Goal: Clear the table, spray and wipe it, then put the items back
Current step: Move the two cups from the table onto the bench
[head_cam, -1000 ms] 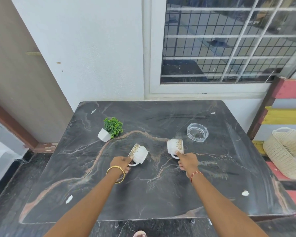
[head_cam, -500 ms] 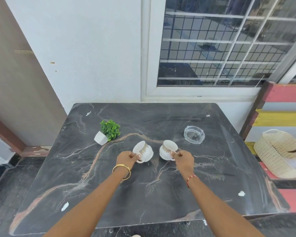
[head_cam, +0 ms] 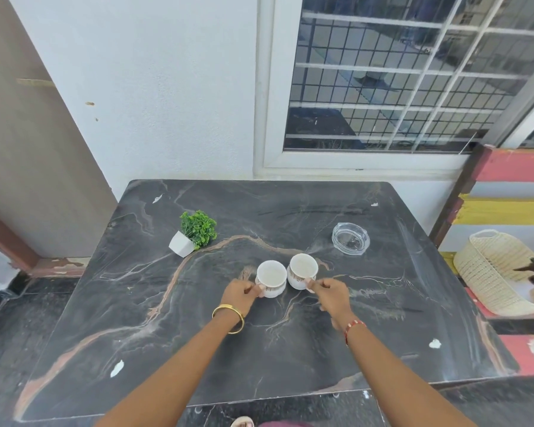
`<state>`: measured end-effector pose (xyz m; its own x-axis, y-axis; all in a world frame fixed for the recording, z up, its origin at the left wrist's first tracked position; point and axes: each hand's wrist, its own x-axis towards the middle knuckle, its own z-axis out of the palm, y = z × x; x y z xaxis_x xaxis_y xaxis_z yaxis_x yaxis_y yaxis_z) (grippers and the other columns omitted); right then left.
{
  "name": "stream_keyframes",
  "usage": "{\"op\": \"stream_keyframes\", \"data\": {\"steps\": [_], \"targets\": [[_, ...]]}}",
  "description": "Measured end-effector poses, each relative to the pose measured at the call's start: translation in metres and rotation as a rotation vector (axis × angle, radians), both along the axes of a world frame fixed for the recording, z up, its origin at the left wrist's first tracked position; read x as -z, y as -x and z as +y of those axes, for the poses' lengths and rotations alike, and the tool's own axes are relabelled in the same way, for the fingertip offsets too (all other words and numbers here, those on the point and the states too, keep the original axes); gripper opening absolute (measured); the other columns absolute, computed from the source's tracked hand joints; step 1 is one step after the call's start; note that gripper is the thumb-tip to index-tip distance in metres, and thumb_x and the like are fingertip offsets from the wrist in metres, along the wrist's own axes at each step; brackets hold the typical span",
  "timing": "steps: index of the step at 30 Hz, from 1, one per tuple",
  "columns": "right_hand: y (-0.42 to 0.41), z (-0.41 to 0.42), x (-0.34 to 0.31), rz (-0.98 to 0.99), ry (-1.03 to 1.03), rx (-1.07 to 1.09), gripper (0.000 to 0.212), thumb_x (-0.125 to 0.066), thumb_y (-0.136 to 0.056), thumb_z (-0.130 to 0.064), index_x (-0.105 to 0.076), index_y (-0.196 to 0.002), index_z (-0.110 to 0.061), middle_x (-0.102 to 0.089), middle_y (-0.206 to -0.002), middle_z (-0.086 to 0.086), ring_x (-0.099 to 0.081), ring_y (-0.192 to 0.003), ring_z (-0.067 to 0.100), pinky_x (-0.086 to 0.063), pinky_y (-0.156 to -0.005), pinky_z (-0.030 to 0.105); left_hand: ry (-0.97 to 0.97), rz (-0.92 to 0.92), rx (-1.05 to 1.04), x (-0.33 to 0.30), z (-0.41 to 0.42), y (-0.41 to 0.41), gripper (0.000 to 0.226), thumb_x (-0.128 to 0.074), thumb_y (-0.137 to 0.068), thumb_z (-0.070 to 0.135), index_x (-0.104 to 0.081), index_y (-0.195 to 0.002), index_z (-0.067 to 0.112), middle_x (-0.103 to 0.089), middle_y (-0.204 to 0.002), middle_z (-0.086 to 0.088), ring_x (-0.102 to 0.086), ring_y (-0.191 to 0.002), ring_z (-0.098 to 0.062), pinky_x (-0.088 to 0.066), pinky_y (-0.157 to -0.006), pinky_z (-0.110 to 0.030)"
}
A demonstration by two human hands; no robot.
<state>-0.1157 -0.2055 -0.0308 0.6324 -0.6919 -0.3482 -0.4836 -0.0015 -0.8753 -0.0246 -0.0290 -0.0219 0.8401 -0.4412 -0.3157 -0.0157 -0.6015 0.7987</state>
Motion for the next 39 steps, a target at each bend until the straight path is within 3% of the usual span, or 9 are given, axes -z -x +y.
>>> {"op": "stream_keyframes", "data": {"steps": [3,9,15,26,29,31,34,36,39], "targets": [[0.001,0.002,0.003,-0.029,-0.233,0.048,0.022,-0.066,-0.087,-0.022,-0.062,-0.073,-0.005,-0.045,-0.068,0.005,-0.026,-0.050,0.012,-0.024,-0.040,0.019,0.013,0.003,0.014,0.002,0.000,0.001,0.029,-0.054,-0.091,0.024,-0.072,-0.074,0.008,-0.059,-0.071,-0.007,-0.043,-0.062,-0.009,-0.030,-0.064,-0.024],[0.000,0.004,0.000,-0.096,-0.299,0.150,0.021,-0.066,-0.086,-0.017,-0.060,-0.068,-0.007,-0.054,-0.068,0.006,-0.035,-0.047,0.010,-0.030,-0.038,0.015,0.011,-0.075,-0.090,0.001,-0.004,0.002,0.024,-0.057,-0.090,0.023,-0.074,-0.088,0.005,-0.044,-0.085,-0.006,-0.042,-0.082,-0.020,-0.025,-0.067,-0.023],[0.001,0.008,-0.004,-0.162,-0.408,0.209,0.024,-0.062,-0.089,-0.017,-0.057,-0.069,-0.006,-0.055,-0.067,0.008,-0.039,-0.033,0.004,-0.030,-0.036,0.015,0.062,0.006,-0.112,0.000,-0.013,0.001,0.020,-0.054,-0.090,0.013,-0.065,-0.075,0.006,-0.045,-0.089,-0.011,-0.042,-0.083,-0.022,-0.020,-0.061,-0.025],[0.038,-0.015,-0.022,-0.302,-0.417,0.492,0.022,-0.054,-0.093,-0.007,-0.055,-0.070,-0.009,-0.059,-0.072,0.005,-0.039,-0.042,0.006,-0.033,-0.042,0.017,0.199,0.044,0.007,-0.010,-0.075,0.009,0.023,-0.055,-0.089,0.012,-0.067,-0.072,0.002,-0.049,-0.065,-0.011,-0.042,-0.067,-0.021,-0.032,-0.064,-0.029],[0.063,-0.025,-0.027,-0.341,-0.392,0.574,0.020,-0.054,-0.092,-0.006,-0.056,-0.072,-0.008,-0.060,-0.072,0.006,-0.038,-0.042,0.006,-0.033,-0.043,0.017,0.223,0.028,0.067,-0.013,-0.098,0.022,0.025,-0.055,-0.089,0.013,-0.068,-0.072,0.000,-0.051,-0.074,-0.009,-0.045,-0.075,-0.019,-0.029,-0.061,-0.026],[0.087,-0.036,-0.030,-0.364,-0.369,0.641,0.020,-0.055,-0.092,-0.008,-0.057,-0.072,-0.008,-0.060,-0.071,0.005,-0.039,-0.040,0.005,-0.034,-0.043,0.016,0.232,0.033,0.134,-0.018,-0.119,0.039,0.023,-0.054,-0.089,0.012,-0.068,-0.073,0.004,-0.052,-0.072,-0.008,-0.043,-0.066,-0.018,-0.028,-0.051,-0.021],[0.122,-0.057,-0.032,-0.391,-0.339,0.720,0.024,-0.054,-0.093,-0.009,-0.056,-0.069,-0.009,-0.059,-0.069,0.003,-0.040,-0.036,0.002,-0.034,-0.040,0.015,0.272,0.076,0.195,-0.022,-0.153,0.070,0.030,-0.054,-0.091,0.017,-0.071,-0.081,-0.006,-0.056,-0.065,-0.009,-0.045,-0.058,-0.012,-0.034,-0.056,-0.016],[0.144,-0.074,-0.033,-0.405,-0.333,0.786,0.025,-0.054,-0.093,-0.008,-0.055,-0.068,-0.009,-0.060,-0.063,0.000,-0.040,-0.034,0.001,-0.034,-0.039,0.014,0.285,0.107,0.220,-0.024,-0.177,0.092,0.030,-0.055,-0.091,0.017,-0.071,-0.083,-0.007,-0.065,-0.072,-0.016,-0.050,-0.066,-0.016,-0.035,-0.063,-0.025],[0.188,-0.110,-0.032,-0.440,-0.333,0.882,0.025,-0.055,-0.092,-0.007,-0.057,-0.068,-0.009,-0.060,-0.060,0.000,-0.039,-0.035,0.003,-0.033,-0.041,0.017,0.268,0.140,0.290,-0.027,-0.222,0.136,0.029,-0.053,-0.091,0.015,-0.071,-0.084,-0.006,-0.063,-0.079,-0.015,-0.051,-0.077,-0.018,-0.031,-0.067,-0.021]]}}
